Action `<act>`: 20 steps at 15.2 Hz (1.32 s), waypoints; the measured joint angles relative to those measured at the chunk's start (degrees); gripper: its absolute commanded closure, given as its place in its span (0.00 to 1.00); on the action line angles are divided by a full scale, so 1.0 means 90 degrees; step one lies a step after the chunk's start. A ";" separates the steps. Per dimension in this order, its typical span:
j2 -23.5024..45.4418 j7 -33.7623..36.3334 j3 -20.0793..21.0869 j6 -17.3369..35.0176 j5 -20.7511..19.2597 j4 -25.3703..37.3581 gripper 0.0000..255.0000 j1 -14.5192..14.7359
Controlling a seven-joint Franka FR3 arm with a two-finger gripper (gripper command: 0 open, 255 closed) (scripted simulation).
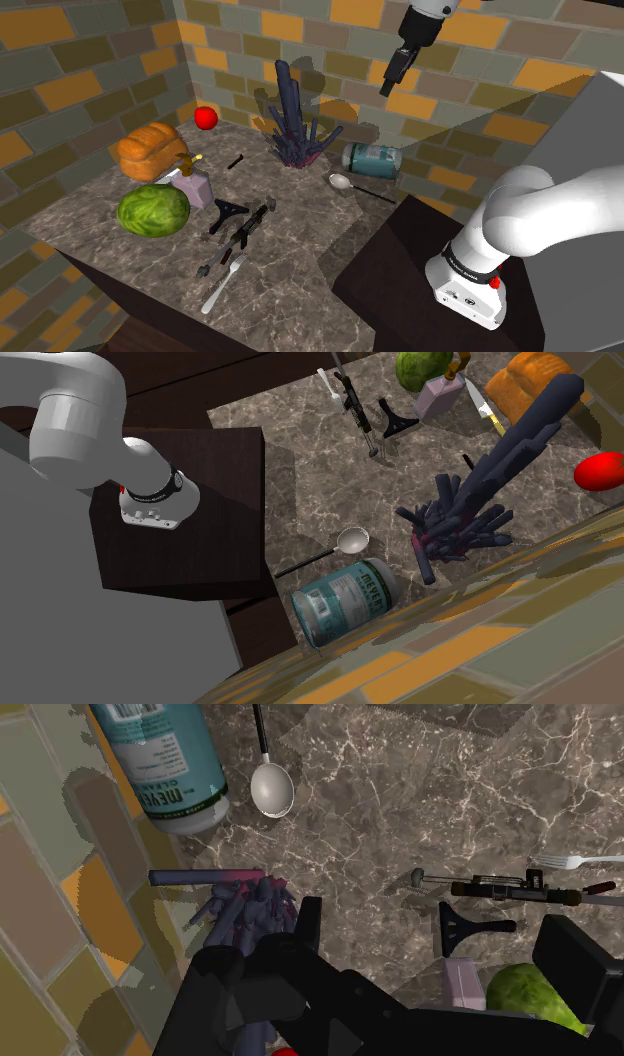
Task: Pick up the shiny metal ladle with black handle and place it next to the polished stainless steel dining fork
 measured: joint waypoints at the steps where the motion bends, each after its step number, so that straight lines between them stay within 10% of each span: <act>1: 0.0000 0.0000 0.0000 0.0000 0.0000 0.0000 0.00 0.0000; 20: 0.1792 -0.1018 -0.0720 0.3205 -0.0734 -0.2102 0.00 -0.0312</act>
